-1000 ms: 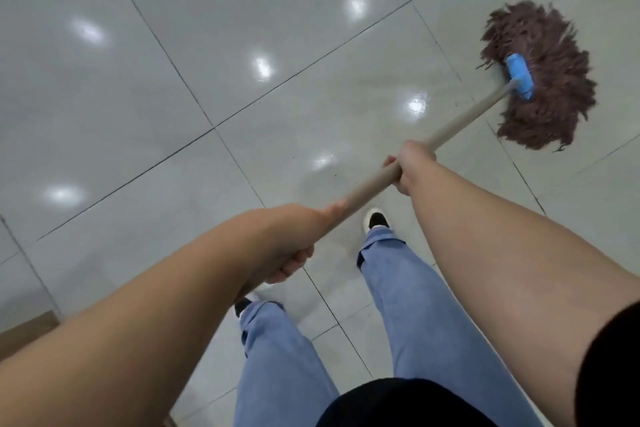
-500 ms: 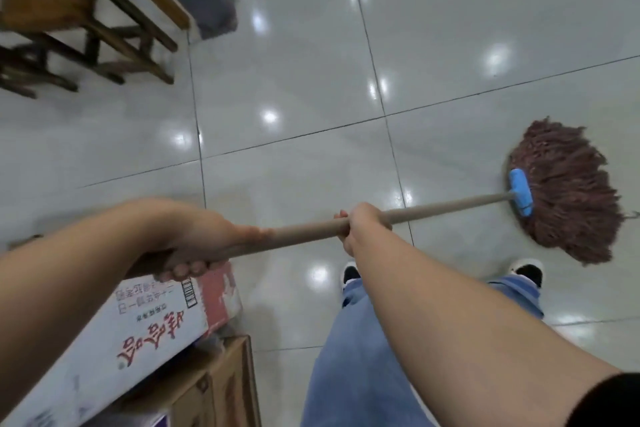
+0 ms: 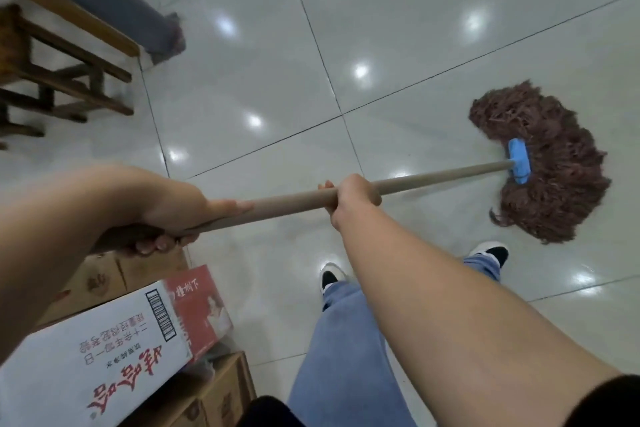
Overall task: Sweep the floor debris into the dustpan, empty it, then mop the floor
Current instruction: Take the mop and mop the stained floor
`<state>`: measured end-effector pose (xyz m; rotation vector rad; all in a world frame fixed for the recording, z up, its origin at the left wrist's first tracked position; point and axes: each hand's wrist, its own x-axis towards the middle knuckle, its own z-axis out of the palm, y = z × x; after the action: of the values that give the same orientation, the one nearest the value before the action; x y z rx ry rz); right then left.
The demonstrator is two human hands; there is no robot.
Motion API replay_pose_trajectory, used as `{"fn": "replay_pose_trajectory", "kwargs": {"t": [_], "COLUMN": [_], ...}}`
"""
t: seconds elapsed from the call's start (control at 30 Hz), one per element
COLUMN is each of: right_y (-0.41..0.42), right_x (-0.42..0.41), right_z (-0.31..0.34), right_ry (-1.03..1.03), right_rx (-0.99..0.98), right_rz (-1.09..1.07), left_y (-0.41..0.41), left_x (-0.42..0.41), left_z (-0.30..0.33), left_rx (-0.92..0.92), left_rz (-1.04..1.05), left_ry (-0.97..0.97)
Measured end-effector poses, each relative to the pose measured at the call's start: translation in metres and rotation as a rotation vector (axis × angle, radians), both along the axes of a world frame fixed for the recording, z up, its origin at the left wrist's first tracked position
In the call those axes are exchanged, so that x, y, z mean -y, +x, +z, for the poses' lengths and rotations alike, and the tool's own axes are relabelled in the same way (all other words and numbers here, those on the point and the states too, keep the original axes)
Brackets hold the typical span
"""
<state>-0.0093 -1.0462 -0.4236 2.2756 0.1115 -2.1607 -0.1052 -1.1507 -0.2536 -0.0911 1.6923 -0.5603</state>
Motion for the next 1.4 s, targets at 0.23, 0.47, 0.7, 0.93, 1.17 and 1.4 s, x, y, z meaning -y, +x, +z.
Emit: {"fn": "replay_pose_trajectory", "kwargs": {"t": [0.23, 0.47, 0.7, 0.93, 1.17, 1.4], "right_y": [0.081, 0.140, 0.221, 0.297, 0.339, 0.410], "right_x": [-0.209, -0.358, -0.474, -0.617, -0.726, -0.792], "right_z": [-0.014, 0.006, -0.031, -0.044, -0.035, -0.048], "right_ry": [0.061, 0.021, -0.018, 0.031, 0.025, 0.007], "right_rx": [-0.021, -0.262, -0.039, 0.051, -0.028, -0.030], "right_rz": [-0.050, -0.434, -0.379, -0.302, -0.349, -0.329], "left_y": [0.067, 0.130, 0.228, 0.297, 0.333, 0.407], "left_x": [-0.208, -0.396, -0.497, -0.636, -0.744, -0.806], "left_z": [-0.023, -0.032, -0.074, -0.082, -0.079, -0.100], "left_rx": [0.064, 0.058, 0.109, 0.259, 0.295, 0.297], "left_rz": [-0.088, -0.149, -0.002, 0.097, 0.114, 0.078], "left_ry": [0.062, 0.171, 0.228, 0.268, 0.340, 0.269]}}
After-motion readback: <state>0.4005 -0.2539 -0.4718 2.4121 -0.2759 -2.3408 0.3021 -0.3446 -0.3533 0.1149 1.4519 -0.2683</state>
